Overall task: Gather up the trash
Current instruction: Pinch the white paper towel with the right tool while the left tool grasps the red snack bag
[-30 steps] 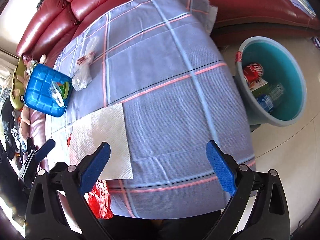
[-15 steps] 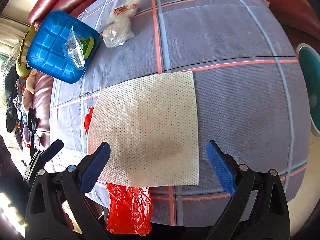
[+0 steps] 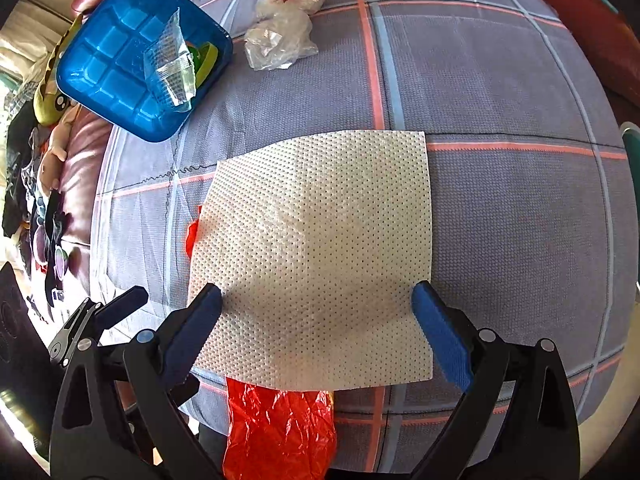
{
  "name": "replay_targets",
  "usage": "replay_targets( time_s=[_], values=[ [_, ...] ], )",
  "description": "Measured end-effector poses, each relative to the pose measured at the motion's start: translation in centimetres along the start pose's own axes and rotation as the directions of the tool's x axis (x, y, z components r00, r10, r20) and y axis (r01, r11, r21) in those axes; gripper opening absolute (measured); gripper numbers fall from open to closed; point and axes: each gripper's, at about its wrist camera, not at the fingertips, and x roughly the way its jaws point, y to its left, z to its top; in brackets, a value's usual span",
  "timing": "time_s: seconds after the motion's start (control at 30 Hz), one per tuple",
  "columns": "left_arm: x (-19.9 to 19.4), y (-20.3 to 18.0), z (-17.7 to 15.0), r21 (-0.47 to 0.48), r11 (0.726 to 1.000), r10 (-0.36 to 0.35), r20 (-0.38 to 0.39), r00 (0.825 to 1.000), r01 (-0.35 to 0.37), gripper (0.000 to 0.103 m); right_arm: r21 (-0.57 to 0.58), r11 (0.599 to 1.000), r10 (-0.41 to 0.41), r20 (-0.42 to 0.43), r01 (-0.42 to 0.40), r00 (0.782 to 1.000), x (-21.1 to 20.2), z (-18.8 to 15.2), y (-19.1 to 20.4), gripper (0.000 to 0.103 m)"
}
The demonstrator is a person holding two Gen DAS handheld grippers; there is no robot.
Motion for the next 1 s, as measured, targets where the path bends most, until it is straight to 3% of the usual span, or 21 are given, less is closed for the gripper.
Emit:
replay_targets(
  time_s=[0.07,0.17,0.23,0.27,0.4,0.5,0.73,1.0],
  values=[
    [0.2,0.2,-0.1,-0.012,1.0,-0.01,-0.007,1.0,0.009,0.099,-0.025,1.0,-0.012,0.024,0.013,1.0,0.0,-0.1,0.4,0.09],
    [0.6,0.2,-0.1,-0.012,1.0,-0.013,-0.013,1.0,0.013,0.099,-0.038,0.999,-0.03,0.046,0.032,0.998,-0.1,-0.1,0.6,0.07],
    [0.7,0.1,-0.1,-0.009,1.0,-0.013,-0.02,1.0,0.013,0.099,-0.023,1.0,-0.019,0.049,0.02,0.999,-0.5,0.2,0.0,0.035],
    [0.8,0.1,-0.1,-0.008,1.0,-0.01,-0.022,1.0,0.01,0.099,0.0,1.0,-0.006,0.042,0.006,0.999,-0.7,0.4,-0.5,0.029],
    [0.9,-0.3,0.3,-0.003,1.0,-0.013,-0.026,1.0,0.013,0.099,0.004,1.0,-0.001,0.06,0.0,0.998,-2.3,0.9,-2.0,0.027],
    [1.1,-1.0,1.1,0.017,1.0,-0.005,-0.022,1.0,0.005,0.099,-0.001,1.0,-0.006,0.099,0.006,0.995,-3.8,1.1,-2.8,0.008],
    [1.7,-4.9,3.1,0.167,0.986,0.006,-0.019,1.0,-0.003,0.099,0.078,0.997,-0.026,0.162,0.013,0.986,-6.2,1.6,-6.5,0.007],
    [4.9,-8.6,2.6,0.39,0.919,0.097,-0.081,0.992,-0.058,0.097,0.111,0.994,-0.001,0.165,-0.018,0.986,-6.6,0.3,-8.9,0.007]
  ],
)
